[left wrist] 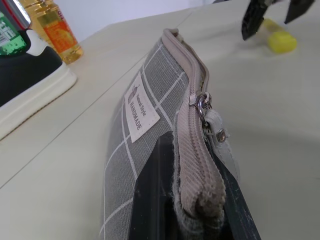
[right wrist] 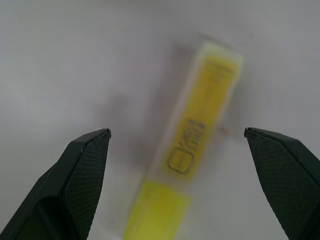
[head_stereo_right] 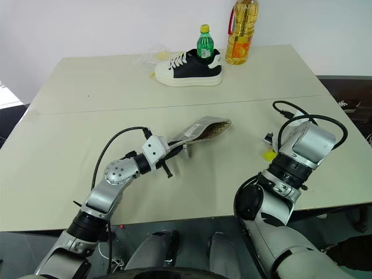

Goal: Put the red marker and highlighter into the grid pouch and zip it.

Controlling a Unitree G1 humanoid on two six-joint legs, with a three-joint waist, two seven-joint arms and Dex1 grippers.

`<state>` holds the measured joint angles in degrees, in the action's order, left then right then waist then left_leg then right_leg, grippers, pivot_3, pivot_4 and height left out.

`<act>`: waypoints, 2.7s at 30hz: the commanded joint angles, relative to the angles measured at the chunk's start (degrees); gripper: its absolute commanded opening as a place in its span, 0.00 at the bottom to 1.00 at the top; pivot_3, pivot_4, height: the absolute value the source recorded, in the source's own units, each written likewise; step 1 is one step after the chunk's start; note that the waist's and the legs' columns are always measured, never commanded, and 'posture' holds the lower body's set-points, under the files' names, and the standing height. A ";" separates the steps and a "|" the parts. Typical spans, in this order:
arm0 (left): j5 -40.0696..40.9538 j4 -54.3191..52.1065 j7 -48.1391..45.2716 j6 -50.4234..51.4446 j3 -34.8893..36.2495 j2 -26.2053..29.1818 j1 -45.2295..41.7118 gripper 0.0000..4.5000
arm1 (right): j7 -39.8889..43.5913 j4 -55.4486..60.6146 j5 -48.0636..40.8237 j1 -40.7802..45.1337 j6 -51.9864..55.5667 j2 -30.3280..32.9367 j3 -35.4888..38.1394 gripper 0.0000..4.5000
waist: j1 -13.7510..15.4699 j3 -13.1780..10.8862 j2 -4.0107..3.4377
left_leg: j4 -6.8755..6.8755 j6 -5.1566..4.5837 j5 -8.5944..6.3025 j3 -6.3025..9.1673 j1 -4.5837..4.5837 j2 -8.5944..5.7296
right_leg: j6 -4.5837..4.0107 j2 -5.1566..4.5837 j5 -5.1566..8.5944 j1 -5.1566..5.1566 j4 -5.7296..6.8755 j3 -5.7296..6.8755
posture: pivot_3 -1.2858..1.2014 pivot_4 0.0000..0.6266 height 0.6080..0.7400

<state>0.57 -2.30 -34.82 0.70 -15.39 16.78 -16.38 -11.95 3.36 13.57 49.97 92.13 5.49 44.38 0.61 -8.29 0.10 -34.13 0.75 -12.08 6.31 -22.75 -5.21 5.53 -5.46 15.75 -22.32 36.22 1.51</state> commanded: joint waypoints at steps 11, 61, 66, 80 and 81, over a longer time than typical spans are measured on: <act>0.15 -3.08 1.63 -0.36 2.18 0.73 1.70 0.00 | 16.30 2.34 -11.32 1.40 -7.11 4.98 -10.23 0.19 | -1.59 -0.05 -0.09 | 0.06 -0.01 0.00 0.01 0.09 0.06 | 0.00 0.02 0.00 0.04 0.04 0.00 | 0.52 0.24 0.99; 5.20 -13.15 -8.38 2.98 1.91 6.62 2.82 0.00 | 66.23 9.76 9.87 -16.70 -101.71 39.59 -64.29 0.19 | 0.17 -0.32 0.36 | -0.01 -0.12 -0.12 0.04 0.25 0.02 | 0.25 -0.11 0.20 0.43 -0.27 0.03 | 0.52 0.24 0.99; 6.27 -13.30 -6.96 4.47 3.88 6.09 3.01 0.00 | 66.96 8.65 5.62 -15.72 -100.97 40.21 -60.38 0.73 | 0.14 -0.32 0.36 | -0.02 -0.12 -0.12 0.06 0.25 0.02 | 0.25 -0.10 0.20 0.44 -0.27 0.04 | 0.52 0.24 0.99; 22.15 -5.36 5.47 21.79 14.38 -10.65 -7.16 0.00 | 67.72 16.96 -36.21 -14.19 -48.29 34.14 -41.63 0.94 | 0.24 -0.33 0.56 | -0.08 -0.14 -0.13 0.17 0.21 -0.01 | 0.26 -0.11 0.18 0.50 -0.28 0.13 | 0.52 0.24 0.99; 22.69 -5.24 5.81 22.43 14.52 -11.27 -7.63 0.00 | 66.29 17.30 -36.15 -15.09 -47.27 33.42 -42.47 0.94 | 0.23 -0.33 0.57 | -0.07 -0.14 -0.13 0.17 0.21 0.00 | 0.26 -0.11 0.18 0.50 -0.27 0.13 | 0.52 0.24 0.99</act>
<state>20.91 -6.59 -29.70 22.34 -1.69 6.39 -22.78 56.76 18.65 -21.51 35.42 42.55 39.77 2.38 0.84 -8.63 0.67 -34.21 0.61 -12.21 6.48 -22.56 -5.22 5.79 -5.58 15.93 -21.84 35.95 1.65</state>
